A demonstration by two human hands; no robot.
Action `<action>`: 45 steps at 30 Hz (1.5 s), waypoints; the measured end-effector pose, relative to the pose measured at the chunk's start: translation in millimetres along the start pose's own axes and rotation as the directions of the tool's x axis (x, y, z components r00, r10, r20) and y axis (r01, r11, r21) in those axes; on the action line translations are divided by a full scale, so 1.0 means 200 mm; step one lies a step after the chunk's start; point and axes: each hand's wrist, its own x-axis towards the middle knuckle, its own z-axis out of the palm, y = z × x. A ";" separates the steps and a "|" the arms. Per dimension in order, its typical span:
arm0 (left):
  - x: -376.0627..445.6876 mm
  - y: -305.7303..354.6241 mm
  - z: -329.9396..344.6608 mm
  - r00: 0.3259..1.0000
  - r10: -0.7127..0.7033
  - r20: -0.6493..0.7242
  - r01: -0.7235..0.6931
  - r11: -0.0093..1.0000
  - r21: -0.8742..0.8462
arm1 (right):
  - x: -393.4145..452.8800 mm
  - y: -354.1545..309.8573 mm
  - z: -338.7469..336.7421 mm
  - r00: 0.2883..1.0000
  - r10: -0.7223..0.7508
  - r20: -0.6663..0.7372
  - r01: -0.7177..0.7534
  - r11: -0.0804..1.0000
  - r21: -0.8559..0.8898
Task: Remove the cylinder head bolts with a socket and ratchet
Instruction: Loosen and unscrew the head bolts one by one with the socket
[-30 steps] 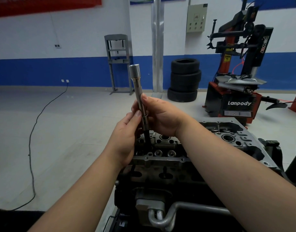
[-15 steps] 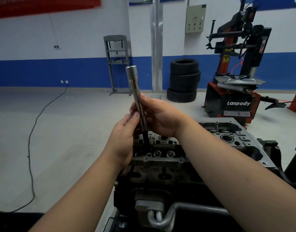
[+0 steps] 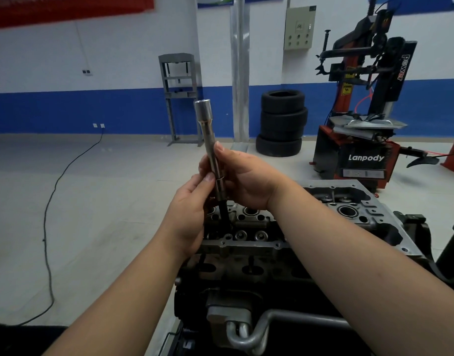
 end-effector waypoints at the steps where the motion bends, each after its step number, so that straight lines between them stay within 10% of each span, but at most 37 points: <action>1: 0.00 0.00 0.00 1.000 0.002 -0.004 -0.002 1.000 0.001 | 0.00 0.00 0.00 1.000 0.009 0.002 -0.009 1.000 -0.002; 45: -0.01 0.01 0.01 1.000 0.002 -0.007 -0.003 0.997 -0.071 | 0.00 0.00 0.00 0.999 0.022 0.027 -0.023 0.999 0.037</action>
